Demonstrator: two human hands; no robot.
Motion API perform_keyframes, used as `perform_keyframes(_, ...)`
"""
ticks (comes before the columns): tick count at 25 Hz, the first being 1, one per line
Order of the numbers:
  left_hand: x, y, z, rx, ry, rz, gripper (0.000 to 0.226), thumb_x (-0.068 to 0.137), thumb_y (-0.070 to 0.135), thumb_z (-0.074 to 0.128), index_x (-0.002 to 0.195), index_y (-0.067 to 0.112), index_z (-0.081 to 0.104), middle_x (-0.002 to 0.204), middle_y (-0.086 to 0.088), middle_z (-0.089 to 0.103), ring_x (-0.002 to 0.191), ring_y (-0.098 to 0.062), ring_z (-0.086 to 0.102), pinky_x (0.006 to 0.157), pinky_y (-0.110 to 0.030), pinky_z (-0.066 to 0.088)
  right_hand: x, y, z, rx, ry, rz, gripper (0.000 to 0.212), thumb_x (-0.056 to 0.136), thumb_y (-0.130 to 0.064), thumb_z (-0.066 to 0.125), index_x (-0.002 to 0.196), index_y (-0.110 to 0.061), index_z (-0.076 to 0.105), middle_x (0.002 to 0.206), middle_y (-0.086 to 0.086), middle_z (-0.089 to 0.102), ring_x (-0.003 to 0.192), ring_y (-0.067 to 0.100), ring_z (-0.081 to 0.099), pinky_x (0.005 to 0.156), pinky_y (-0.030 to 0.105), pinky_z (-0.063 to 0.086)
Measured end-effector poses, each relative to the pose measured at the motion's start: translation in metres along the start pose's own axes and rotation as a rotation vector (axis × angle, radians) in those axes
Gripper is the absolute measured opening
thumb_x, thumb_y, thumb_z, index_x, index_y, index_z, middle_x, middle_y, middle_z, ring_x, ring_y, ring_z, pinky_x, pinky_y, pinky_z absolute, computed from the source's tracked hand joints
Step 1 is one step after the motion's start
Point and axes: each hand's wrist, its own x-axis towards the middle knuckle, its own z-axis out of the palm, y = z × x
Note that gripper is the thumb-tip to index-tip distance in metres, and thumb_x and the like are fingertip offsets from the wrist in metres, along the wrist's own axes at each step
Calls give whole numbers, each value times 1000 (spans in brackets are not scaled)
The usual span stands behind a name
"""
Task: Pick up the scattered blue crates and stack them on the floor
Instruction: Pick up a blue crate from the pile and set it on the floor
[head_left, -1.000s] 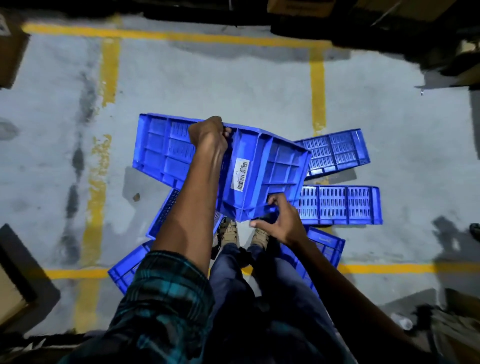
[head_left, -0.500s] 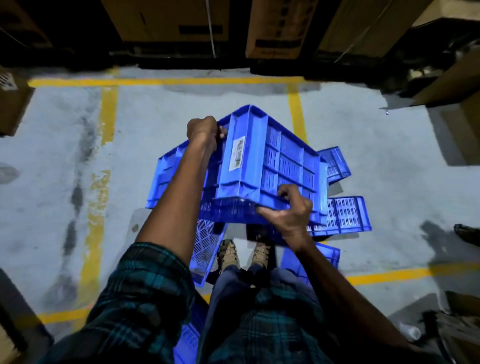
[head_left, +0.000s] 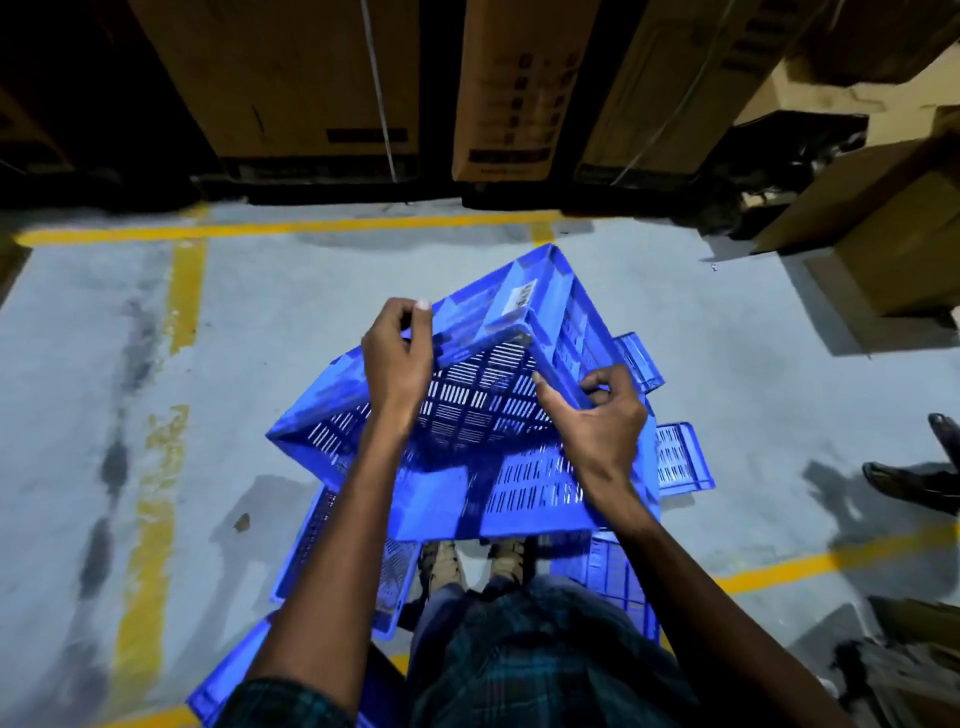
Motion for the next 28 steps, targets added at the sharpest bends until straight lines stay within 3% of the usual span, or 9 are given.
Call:
perform_keyframes(3, -19, -14, -7, -16, 65, 53, 25, 100, 31, 49, 110, 10, 59, 107, -3, 65, 95, -15, 59, 87, -39, 49, 1, -18, -5, 17, 56, 19, 54, 59, -59, 82, 75, -20, 48, 64, -9, 50, 56, 10, 47, 57, 40, 47)
perform_keyframes(6, -20, -17, -19, 2, 166, 121, 46, 98, 29, 52, 135, 5, 42, 136, 0, 47, 128, -18, 46, 110, -24, 34, 10, -45, -14, 38, 110, -17, 56, 58, -61, 82, 74, -18, 49, 60, -10, 46, 53, 8, 43, 58, 36, 44)
perform_keyframes(8, -15, -23, -28, 59, 196, 162, 57, 97, 33, 53, 141, 1, 34, 141, 0, 38, 135, -18, 39, 114, -21, 26, 15, -61, -24, 65, 143, -39, 56, 59, -60, 83, 74, -16, 50, 57, -11, 43, 49, 5, 39, 55, 28, 39)
perform_keyframes(11, -5, -54, -42, 115, 249, 115, 69, 95, 38, 57, 144, -1, 28, 149, -13, 34, 142, -26, 33, 119, -30, 24, 17, -72, -37, 164, 165, -32, 55, 62, -55, 84, 74, -13, 50, 53, -10, 38, 43, 4, 35, 48, 20, 30)
perform_keyframes(18, 11, -113, -66, 246, 284, -180, 88, 87, 47, 64, 142, -10, 24, 149, -31, 27, 141, -49, 24, 113, -53, 29, 22, -63, -47, 452, 140, 145, 55, 56, -70, 82, 62, -31, 43, 61, 9, 35, 54, 21, 33, 46, 49, 36)
perform_keyframes(21, 37, -105, -70, 175, 398, -320, 94, 86, 52, 64, 147, -5, 21, 155, -27, 19, 144, -44, 20, 110, -55, 29, 26, -57, -54, 571, 93, 174, 60, 50, -69, 84, 64, -30, 41, 59, 13, 34, 45, 14, 33, 42, 30, 30)
perform_keyframes(23, 56, -103, -73, 58, 438, -400, 82, 88, 50, 63, 143, -1, 31, 149, -27, 35, 136, -44, 38, 106, -54, 34, 29, -56, -54, 624, 48, 172, 65, 50, -66, 85, 68, -26, 38, 59, 16, 34, 42, 13, 31, 41, 23, 28)
perform_keyframes(26, 75, -103, -79, -9, 361, -488, 54, 98, 47, 48, 115, -4, 55, 119, -31, 61, 110, -47, 58, 94, -51, 45, 52, -55, -48, 551, 84, 172, 59, 55, -66, 85, 66, -29, 41, 62, 20, 38, 51, 23, 34, 46, 34, 32)
perform_keyframes(28, 73, -103, -78, -1, 356, -528, 52, 100, 47, 39, 108, -2, 55, 112, -31, 62, 105, -47, 59, 90, -51, 47, 75, -55, -40, 472, 148, 189, 51, 57, -67, 84, 65, -33, 46, 59, 25, 43, 52, 26, 39, 49, 41, 36)
